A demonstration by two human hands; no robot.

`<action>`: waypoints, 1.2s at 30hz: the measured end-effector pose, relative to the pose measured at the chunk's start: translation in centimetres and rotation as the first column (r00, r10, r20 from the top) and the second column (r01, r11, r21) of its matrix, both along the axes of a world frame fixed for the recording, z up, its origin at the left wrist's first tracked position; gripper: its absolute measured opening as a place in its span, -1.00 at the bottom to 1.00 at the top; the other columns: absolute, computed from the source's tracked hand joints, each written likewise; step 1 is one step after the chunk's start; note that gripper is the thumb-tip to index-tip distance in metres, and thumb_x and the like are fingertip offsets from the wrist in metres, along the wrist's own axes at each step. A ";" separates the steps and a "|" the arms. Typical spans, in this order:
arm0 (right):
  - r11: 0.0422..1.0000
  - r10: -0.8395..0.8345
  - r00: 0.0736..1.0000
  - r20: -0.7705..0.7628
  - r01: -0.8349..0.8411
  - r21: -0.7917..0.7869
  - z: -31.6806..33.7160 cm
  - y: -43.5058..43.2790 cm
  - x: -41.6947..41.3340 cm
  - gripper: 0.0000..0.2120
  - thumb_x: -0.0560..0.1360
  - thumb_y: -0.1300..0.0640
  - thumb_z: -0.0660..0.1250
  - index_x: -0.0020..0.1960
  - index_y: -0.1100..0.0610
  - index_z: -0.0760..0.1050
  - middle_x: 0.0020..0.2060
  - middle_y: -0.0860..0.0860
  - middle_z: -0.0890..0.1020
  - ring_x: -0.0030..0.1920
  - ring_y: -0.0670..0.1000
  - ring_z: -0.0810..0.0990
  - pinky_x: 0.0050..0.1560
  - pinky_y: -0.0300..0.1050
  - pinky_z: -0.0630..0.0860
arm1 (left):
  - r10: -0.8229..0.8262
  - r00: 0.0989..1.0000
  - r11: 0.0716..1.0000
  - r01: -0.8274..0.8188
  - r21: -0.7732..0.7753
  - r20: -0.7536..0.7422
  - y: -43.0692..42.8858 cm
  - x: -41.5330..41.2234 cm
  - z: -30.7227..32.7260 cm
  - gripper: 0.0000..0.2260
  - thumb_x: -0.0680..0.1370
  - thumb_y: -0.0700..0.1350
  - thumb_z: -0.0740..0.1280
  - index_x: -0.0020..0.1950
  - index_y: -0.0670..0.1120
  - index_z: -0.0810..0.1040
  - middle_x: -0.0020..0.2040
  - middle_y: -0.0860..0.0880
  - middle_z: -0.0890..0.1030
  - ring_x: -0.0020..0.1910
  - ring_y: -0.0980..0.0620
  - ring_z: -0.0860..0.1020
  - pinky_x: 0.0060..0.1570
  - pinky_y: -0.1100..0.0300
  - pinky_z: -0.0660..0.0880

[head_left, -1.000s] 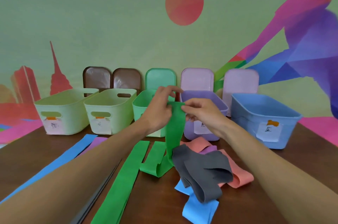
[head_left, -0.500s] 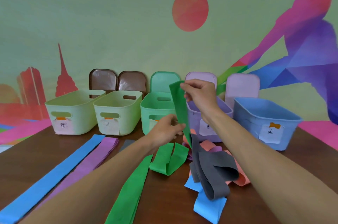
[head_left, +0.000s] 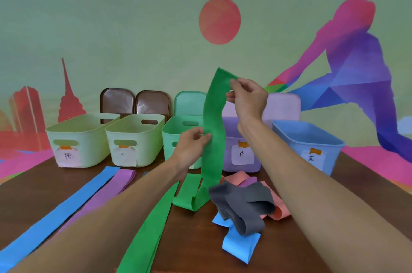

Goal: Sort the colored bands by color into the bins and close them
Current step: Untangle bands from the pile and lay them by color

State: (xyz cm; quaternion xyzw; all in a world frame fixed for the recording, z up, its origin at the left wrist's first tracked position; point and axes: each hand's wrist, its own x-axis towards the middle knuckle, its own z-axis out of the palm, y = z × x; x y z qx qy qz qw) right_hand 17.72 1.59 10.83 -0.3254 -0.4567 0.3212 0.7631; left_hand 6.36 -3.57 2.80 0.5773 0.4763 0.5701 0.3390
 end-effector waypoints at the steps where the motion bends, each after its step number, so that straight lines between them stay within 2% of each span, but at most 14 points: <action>1: 1.000 0.003 1.000 -0.019 -0.002 0.005 0.2 0.0 0.1 -0.94 0.47 0.28 0.37 -0.11 0.16 0.59 -0.40 0.01 0.60 -0.46 -0.04 0.56 -0.26 -0.15 0.61 | 0.021 1.000 1.000 -0.021 -0.001 0.018 -0.1 -0.3 0.4 -0.86 0.61 -0.18 0.21 -0.06 -0.08 0.56 -0.18 0.04 0.65 -0.28 0.17 0.62 -0.27 0.30 0.55; 5: 1.000 -0.019 1.000 -0.014 0.019 0.006 0.7 0.0 -0.3 -0.94 0.49 0.28 0.34 -0.10 0.17 0.58 -0.40 0.01 0.61 -0.45 -0.04 0.58 -0.22 -0.12 0.63 | 0.065 0.997 0.996 -0.067 -0.053 -0.029 -1.2 -2.0 0.6 -0.87 0.62 -0.12 0.21 0.07 -0.12 0.52 -0.16 -0.05 0.66 -0.29 0.06 0.62 -0.33 0.26 0.57; 9: 0.998 -0.048 0.999 0.007 0.048 -0.029 0.2 0.4 -1.3 -0.94 0.48 0.27 0.34 -0.11 0.15 0.57 -0.39 0.01 0.61 -0.47 -0.09 0.56 -0.24 -0.12 0.61 | 0.051 0.984 0.992 -0.069 -0.102 -0.169 -3.2 -3.9 -0.1 -0.78 0.60 0.02 0.23 0.02 -0.12 0.54 -0.14 -0.04 0.65 -0.25 0.11 0.60 -0.26 0.29 0.52; 12: 0.995 -0.073 0.995 0.064 0.077 -0.058 -0.9 1.0 -2.0 -0.94 0.48 0.25 0.35 -0.11 0.13 0.58 -0.32 0.04 0.63 -0.50 -0.14 0.54 -0.17 -0.07 0.63 | -0.039 0.990 0.986 0.017 -0.164 -0.133 -5.0 -5.4 -0.8 -0.74 0.57 0.03 0.27 -0.01 -0.17 0.57 -0.12 -0.08 0.67 -0.21 0.06 0.64 -0.20 0.21 0.55; 16: 0.989 -0.058 0.978 0.203 0.084 -0.123 -3.1 1.9 -2.8 -0.93 0.49 0.23 0.36 -0.06 0.15 0.60 -0.26 0.07 0.64 -0.56 -0.21 0.52 -0.10 -0.07 0.63 | -0.101 0.989 0.964 0.072 -0.257 -0.103 -7.9 -7.5 -1.3 -0.84 0.57 -0.09 0.30 -0.14 -0.13 0.55 -0.26 -0.01 0.67 -0.33 0.13 0.64 -0.35 0.29 0.54; 18: 0.983 0.017 0.950 0.313 0.040 -0.177 -4.4 2.4 -3.3 -0.88 0.49 0.24 0.35 0.02 0.20 0.60 -0.28 0.08 0.63 -0.59 -0.22 0.51 -0.19 -0.16 0.61 | -0.066 0.986 0.955 0.018 -0.296 -0.152 -8.8 -8.6 -1.9 -0.84 0.58 -0.11 0.30 -0.19 -0.10 0.54 -0.23 -0.02 0.66 -0.30 0.09 0.63 -0.25 0.23 0.57; 20: 0.977 0.101 0.896 0.433 -0.008 -0.211 -5.7 2.7 -3.7 -0.82 0.50 0.28 0.34 0.09 0.26 0.56 -0.33 0.07 0.60 -0.59 -0.21 0.51 -0.34 -0.28 0.56 | -0.032 0.957 0.947 -0.063 -0.314 -0.288 -9.5 -9.4 -2.7 -0.83 0.58 -0.10 0.29 -0.21 -0.10 0.51 -0.20 -0.04 0.64 -0.24 0.05 0.61 -0.09 0.11 0.56; 22: 0.973 0.162 0.828 0.536 -0.044 -0.226 -7.1 3.0 -4.2 -0.81 0.51 0.31 0.32 0.11 0.31 0.52 -0.37 0.06 0.56 -0.60 -0.21 0.52 -0.46 -0.35 0.49 | -0.009 0.941 0.942 -0.105 -0.320 -0.337 -10.3 -9.8 -3.4 -0.83 0.57 -0.11 0.30 -0.22 -0.09 0.48 -0.23 -0.02 0.60 -0.27 0.08 0.58 -0.13 0.15 0.54; 25: 0.965 0.209 0.728 0.653 -0.046 -0.257 -9.5 3.2 -5.2 -0.81 0.51 0.31 0.34 0.12 0.33 0.51 -0.37 0.05 0.57 -0.58 -0.21 0.54 -0.45 -0.37 0.51 | -0.025 0.968 0.923 -0.074 -0.378 -0.250 -11.5 -9.9 -4.4 -0.82 0.57 -0.18 0.28 -0.25 -0.09 0.47 -0.34 0.02 0.57 -0.43 0.18 0.54 -0.43 0.37 0.46; 28: 0.954 0.258 0.645 0.719 -0.054 -0.293 -11.8 3.3 -6.0 -0.78 0.49 0.30 0.37 0.13 0.32 0.52 -0.27 0.11 0.62 -0.52 -0.18 0.57 -0.36 -0.35 0.57 | -0.111 0.975 0.886 0.008 -0.463 -0.194 -12.3 -10.2 -5.3 -0.80 0.58 -0.19 0.26 -0.25 -0.12 0.49 -0.45 0.06 0.60 -0.47 0.18 0.57 -0.49 0.37 0.45; 30: 0.950 0.275 0.601 0.750 -0.051 -0.307 -12.8 3.5 -6.6 -0.77 0.48 0.28 0.39 0.13 0.30 0.54 -0.28 0.11 0.64 -0.49 -0.15 0.59 -0.30 -0.32 0.59 | -0.145 0.976 0.859 0.043 -0.511 -0.161 -12.3 -10.5 -5.7 -0.84 0.58 -0.18 0.28 -0.20 -0.13 0.51 -0.37 0.03 0.65 -0.37 0.12 0.61 -0.36 0.28 0.56; 33: 0.945 0.293 0.563 0.773 -0.048 -0.324 -14.1 4.0 -7.7 -0.78 0.49 0.28 0.39 0.12 0.29 0.55 -0.33 0.08 0.62 -0.47 -0.14 0.60 -0.31 -0.33 0.60 | -0.139 0.986 0.831 0.067 -0.552 -0.090 -11.7 -11.1 -6.5 -0.92 0.56 -0.19 0.31 -0.12 -0.16 0.52 -0.16 -0.09 0.66 -0.16 -0.03 0.64 0.00 0.07 0.60; 34: 0.943 0.299 0.547 0.782 -0.045 -0.329 -14.4 4.2 -8.0 -0.79 0.49 0.28 0.38 0.12 0.29 0.54 -0.32 0.09 0.63 -0.46 -0.14 0.60 -0.29 -0.31 0.60 | -0.129 0.990 0.824 0.077 -0.562 -0.054 -11.4 -11.2 -6.7 -0.94 0.56 -0.20 0.32 -0.10 -0.17 0.53 -0.14 -0.11 0.67 -0.14 -0.04 0.64 0.05 0.03 0.58; 36: 0.940 0.311 0.514 0.800 -0.045 -0.337 -15.1 4.6 -8.7 -0.80 0.50 0.29 0.37 0.11 0.30 0.53 -0.29 0.12 0.63 -0.44 -0.13 0.60 -0.28 -0.29 0.61 | -0.127 0.992 0.801 0.099 -0.590 -0.006 -11.0 -11.5 -7.3 -0.95 0.55 -0.22 0.32 -0.07 -0.19 0.54 -0.14 -0.10 0.68 -0.16 0.00 0.66 0.01 0.06 0.60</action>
